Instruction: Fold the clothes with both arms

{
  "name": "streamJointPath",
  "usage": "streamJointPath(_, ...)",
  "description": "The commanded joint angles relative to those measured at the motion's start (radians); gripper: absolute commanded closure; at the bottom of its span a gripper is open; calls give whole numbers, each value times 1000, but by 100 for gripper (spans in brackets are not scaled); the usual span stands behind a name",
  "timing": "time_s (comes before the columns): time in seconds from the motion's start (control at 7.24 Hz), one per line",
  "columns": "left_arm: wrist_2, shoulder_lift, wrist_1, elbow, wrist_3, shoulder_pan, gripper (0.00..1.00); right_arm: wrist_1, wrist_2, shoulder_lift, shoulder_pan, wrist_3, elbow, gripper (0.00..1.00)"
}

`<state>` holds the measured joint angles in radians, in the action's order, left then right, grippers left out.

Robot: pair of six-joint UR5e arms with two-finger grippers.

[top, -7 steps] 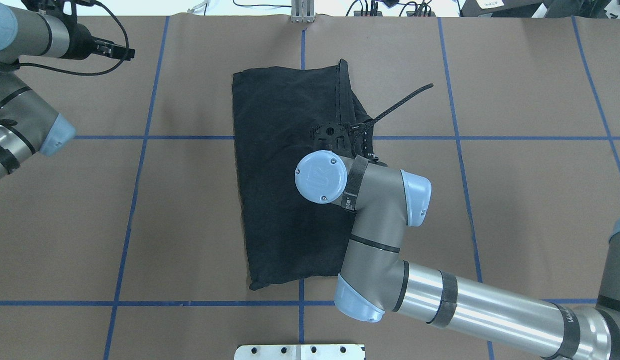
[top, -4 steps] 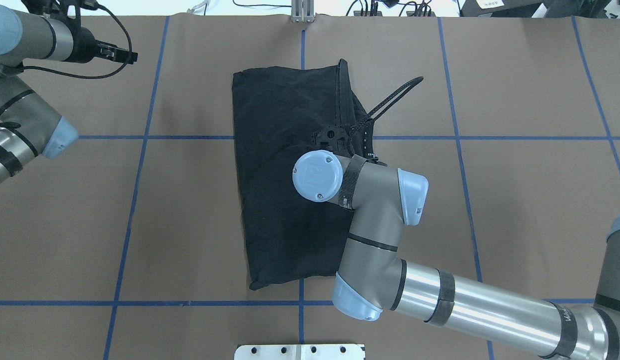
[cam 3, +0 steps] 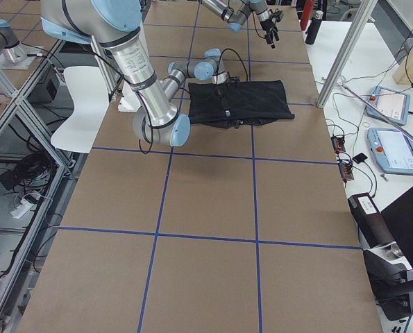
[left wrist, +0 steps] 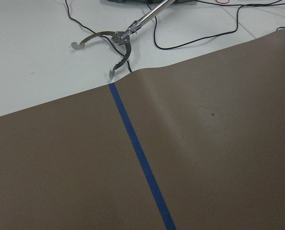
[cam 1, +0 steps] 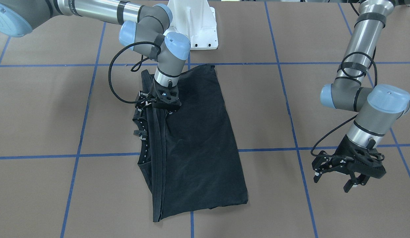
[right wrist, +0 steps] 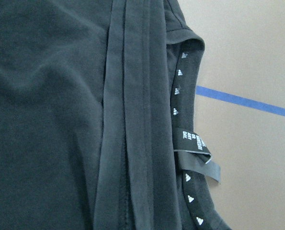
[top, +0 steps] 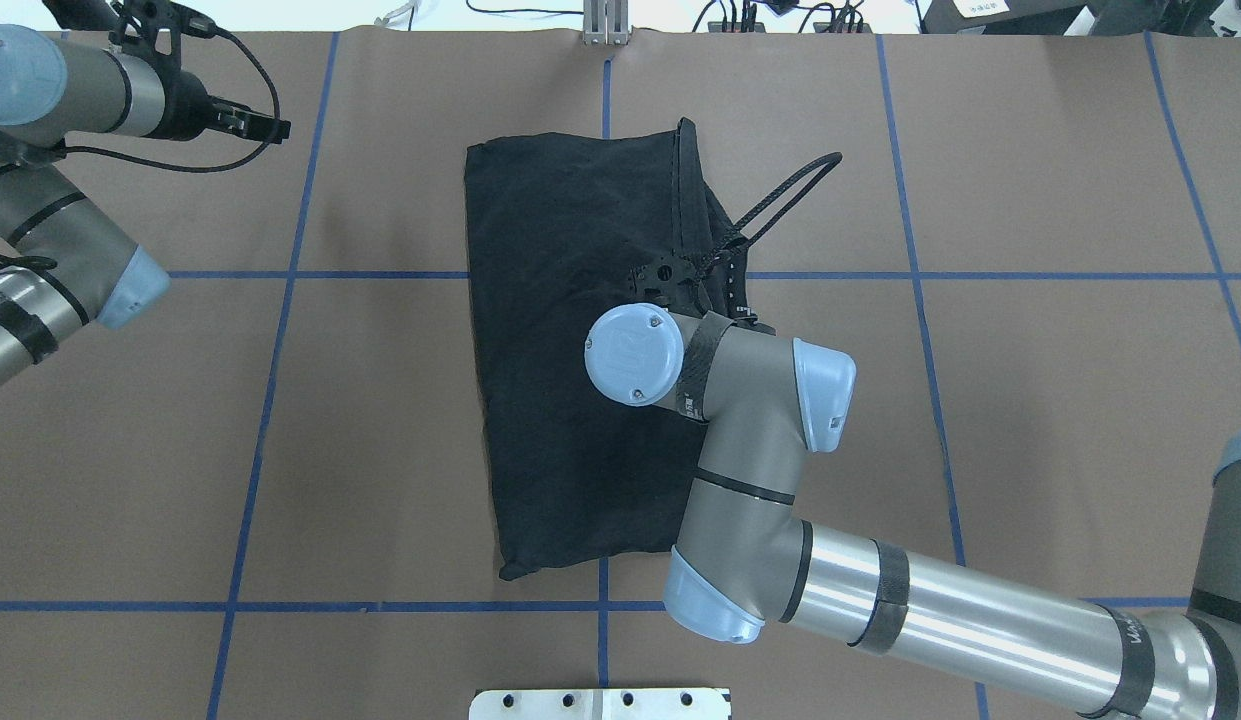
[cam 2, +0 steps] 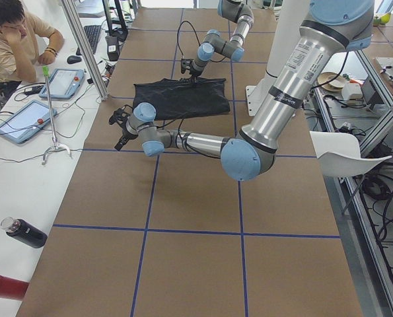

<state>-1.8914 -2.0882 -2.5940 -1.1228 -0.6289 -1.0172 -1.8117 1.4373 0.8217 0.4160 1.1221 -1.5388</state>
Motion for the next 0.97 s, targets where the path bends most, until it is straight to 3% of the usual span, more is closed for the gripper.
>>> streamJointPath(0.0,0,-1,0,0,0,2,0,0,0,-1,-9,10,2,0)
streamJointPath(0.83,0,-1,0,-2,0,6,0,-53,-3,7,-19,1,-1,0)
